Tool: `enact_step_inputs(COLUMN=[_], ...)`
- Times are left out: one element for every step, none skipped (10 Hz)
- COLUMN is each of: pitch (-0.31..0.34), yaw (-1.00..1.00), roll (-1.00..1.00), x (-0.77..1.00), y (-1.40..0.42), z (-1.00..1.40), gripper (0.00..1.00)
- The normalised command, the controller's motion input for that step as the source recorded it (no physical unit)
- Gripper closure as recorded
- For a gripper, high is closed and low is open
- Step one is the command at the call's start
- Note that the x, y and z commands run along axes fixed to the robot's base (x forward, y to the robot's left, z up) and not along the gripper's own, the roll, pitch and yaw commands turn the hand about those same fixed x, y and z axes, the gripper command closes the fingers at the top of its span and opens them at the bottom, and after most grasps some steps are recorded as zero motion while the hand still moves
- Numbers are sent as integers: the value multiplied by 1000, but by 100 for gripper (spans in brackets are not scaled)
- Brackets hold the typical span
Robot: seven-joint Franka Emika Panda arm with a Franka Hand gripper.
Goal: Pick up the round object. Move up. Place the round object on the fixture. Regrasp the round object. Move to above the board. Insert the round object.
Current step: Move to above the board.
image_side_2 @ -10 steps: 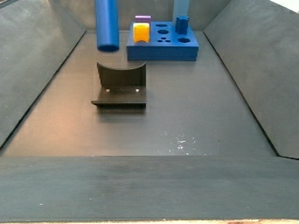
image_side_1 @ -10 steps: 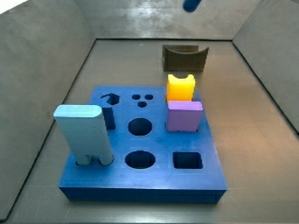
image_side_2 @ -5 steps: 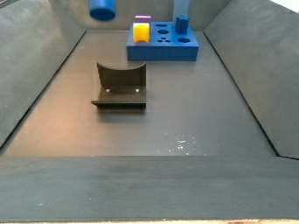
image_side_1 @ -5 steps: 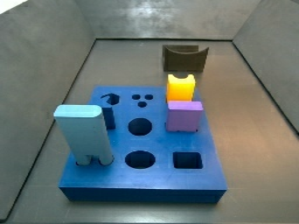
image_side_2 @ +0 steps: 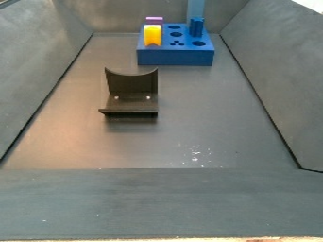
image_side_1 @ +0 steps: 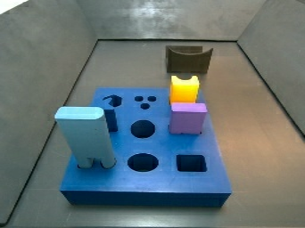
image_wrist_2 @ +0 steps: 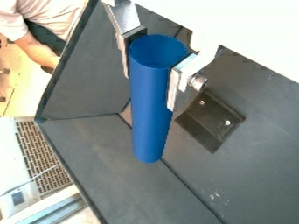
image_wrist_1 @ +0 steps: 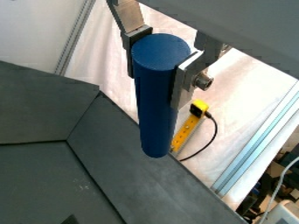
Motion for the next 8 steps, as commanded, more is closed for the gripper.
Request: enact_step_inputs(pitch=[116,107,-21,-32,-67,-81,-91,-98], yaw=[99,95,-111,-114,-108,-104,-103,-103], roll=[-64,-66,-1000,-1000,-1000,-1000,-1000,-1000], x=[25,21,-731,-738,-799,-819,-837,-864], y=[-13,-15,-1000,-1000,-1000,-1000,-1000,-1000], z=[385,195,-249,-256,-260,-282,-275,-275], gripper=[100,100,100,100,100,100,100,100])
